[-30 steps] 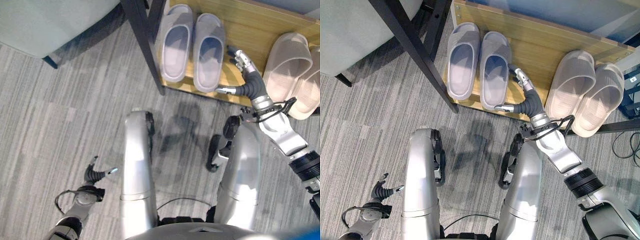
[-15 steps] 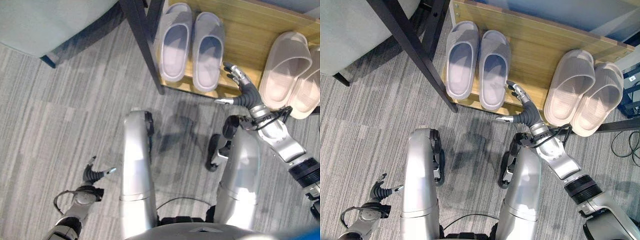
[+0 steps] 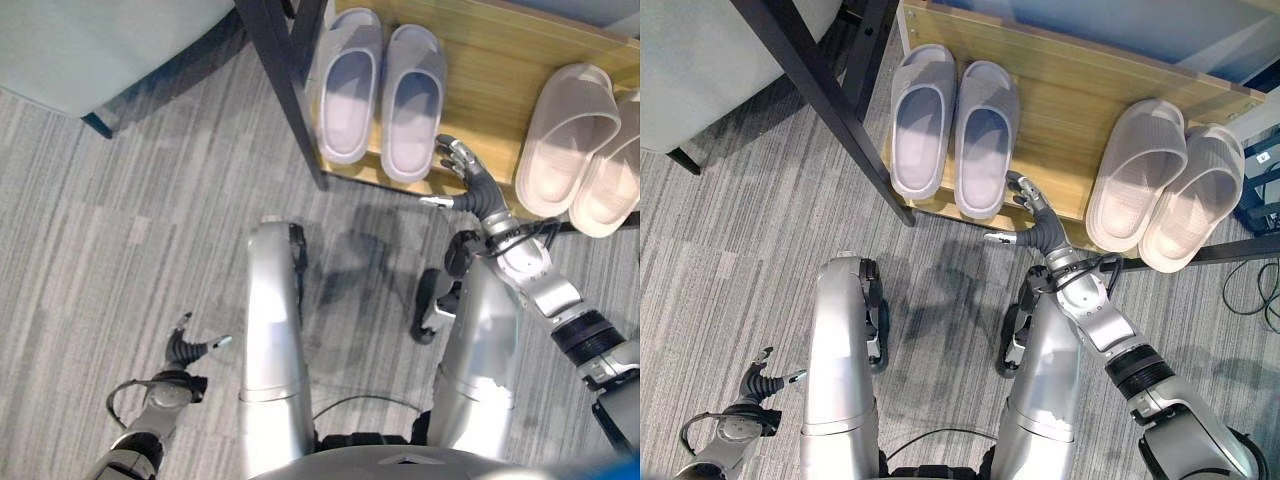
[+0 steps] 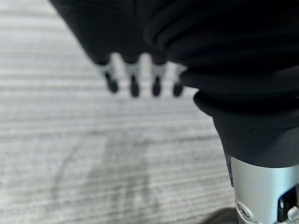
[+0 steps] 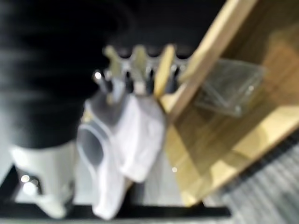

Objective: Arrange the slippers neatly on the shoe rack.

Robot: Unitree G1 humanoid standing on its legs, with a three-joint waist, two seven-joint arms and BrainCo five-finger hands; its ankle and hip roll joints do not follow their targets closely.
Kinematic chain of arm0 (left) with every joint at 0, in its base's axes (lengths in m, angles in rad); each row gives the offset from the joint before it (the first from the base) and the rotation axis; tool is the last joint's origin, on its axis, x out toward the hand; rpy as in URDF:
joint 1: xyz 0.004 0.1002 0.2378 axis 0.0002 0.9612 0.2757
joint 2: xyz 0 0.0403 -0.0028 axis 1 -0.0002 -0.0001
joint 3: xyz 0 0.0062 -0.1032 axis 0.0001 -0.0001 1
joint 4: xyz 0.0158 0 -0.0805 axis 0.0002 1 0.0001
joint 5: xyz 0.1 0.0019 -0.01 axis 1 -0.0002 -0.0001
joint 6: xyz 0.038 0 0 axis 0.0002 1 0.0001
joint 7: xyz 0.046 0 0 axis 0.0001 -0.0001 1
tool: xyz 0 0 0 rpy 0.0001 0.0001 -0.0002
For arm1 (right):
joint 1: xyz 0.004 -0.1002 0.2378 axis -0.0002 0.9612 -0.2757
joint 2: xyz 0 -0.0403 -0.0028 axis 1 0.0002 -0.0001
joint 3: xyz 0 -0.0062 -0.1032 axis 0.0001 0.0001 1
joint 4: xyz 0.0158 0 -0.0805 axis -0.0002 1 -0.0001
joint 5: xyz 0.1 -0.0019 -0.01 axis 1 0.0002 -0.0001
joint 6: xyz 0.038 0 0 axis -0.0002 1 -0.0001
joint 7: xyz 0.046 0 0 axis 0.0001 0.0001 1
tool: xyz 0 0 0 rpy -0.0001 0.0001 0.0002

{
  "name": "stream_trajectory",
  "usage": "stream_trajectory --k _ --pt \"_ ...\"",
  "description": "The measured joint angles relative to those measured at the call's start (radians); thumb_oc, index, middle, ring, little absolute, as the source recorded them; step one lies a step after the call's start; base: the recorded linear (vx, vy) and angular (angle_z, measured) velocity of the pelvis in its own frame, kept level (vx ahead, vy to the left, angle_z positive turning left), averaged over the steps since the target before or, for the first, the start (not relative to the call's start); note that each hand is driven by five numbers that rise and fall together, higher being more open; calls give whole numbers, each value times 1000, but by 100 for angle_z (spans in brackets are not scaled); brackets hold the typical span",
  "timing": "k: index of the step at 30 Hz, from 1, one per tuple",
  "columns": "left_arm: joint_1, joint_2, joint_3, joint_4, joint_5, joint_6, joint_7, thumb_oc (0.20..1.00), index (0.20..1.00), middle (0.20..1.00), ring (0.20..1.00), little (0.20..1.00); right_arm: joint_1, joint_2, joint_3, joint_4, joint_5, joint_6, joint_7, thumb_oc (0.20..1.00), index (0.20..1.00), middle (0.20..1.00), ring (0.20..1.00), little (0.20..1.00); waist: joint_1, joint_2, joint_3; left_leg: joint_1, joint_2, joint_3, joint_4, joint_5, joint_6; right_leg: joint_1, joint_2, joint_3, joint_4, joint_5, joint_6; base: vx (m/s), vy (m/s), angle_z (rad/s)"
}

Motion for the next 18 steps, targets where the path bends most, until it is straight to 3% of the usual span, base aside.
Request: stream_trajectory --k 18 --pt "-1 0 -8 17 18 1 1 1000 1000 1000 1000 1000 -90 73 29 94 8 9 -47 1000 1000 1000 1000 1000 1 8 -1 17 -1 2 0 -2 -4 5 2 5 8 -3 -4 0 0 0"
